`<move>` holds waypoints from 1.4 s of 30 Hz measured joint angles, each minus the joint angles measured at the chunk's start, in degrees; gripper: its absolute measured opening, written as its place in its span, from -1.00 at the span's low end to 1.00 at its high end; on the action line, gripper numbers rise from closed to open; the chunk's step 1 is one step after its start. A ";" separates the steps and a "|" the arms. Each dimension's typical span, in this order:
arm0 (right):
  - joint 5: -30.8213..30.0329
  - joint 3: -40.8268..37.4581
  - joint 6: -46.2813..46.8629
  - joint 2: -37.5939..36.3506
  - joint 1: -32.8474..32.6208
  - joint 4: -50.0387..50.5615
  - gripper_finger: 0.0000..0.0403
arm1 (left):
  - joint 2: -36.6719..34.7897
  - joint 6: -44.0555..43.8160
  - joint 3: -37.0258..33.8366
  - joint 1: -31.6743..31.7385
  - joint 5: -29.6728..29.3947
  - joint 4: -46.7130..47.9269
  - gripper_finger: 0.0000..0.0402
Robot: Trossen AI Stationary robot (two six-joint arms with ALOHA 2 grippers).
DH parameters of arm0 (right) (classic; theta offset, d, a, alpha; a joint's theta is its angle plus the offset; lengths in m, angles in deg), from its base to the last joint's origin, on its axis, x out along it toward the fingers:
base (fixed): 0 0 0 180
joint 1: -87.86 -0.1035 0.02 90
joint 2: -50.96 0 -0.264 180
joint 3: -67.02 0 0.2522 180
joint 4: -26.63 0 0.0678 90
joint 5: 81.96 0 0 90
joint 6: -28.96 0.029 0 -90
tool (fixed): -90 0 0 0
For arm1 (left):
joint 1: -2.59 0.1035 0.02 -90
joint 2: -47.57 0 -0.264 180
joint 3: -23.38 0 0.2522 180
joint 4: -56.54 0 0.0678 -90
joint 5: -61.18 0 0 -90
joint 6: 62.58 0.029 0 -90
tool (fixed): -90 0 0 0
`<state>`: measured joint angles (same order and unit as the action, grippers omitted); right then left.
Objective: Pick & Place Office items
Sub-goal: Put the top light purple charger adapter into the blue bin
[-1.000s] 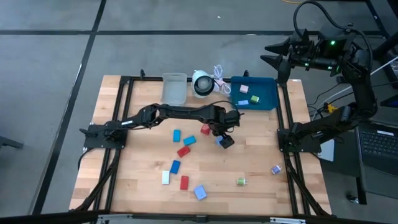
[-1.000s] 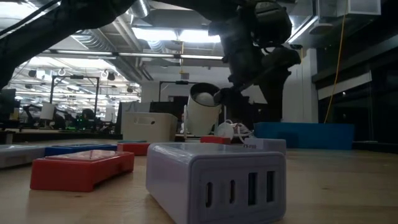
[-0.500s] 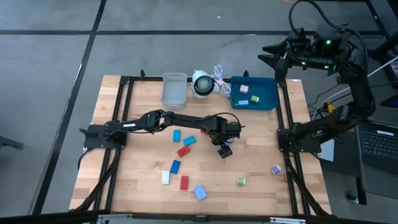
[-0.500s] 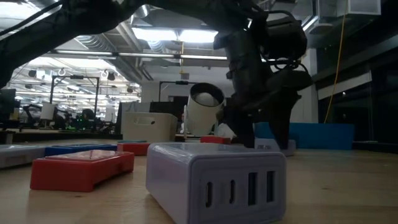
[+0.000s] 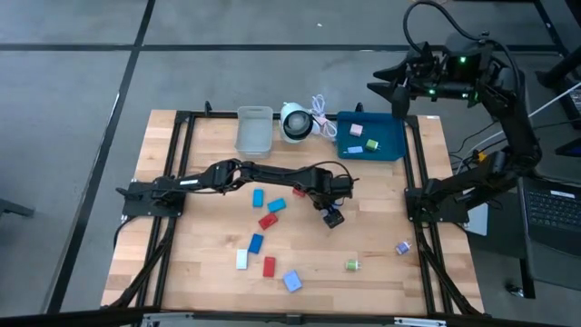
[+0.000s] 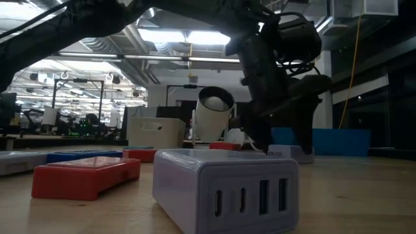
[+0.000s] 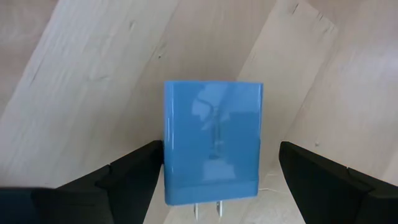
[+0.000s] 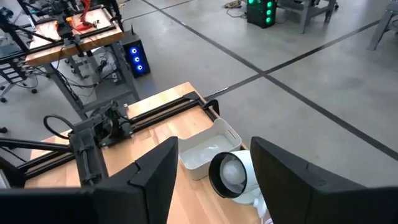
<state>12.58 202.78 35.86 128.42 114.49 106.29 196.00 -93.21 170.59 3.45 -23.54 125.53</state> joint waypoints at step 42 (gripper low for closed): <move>1.12 -0.02 -3.31 0.15 0.00 -3.31 0.03 | -6.13 7.90 1.07 14.55 2.70 -25.08 0.04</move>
<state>13.70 202.76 32.55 128.56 114.49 102.98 189.87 -85.31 171.66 18.01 -20.84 100.45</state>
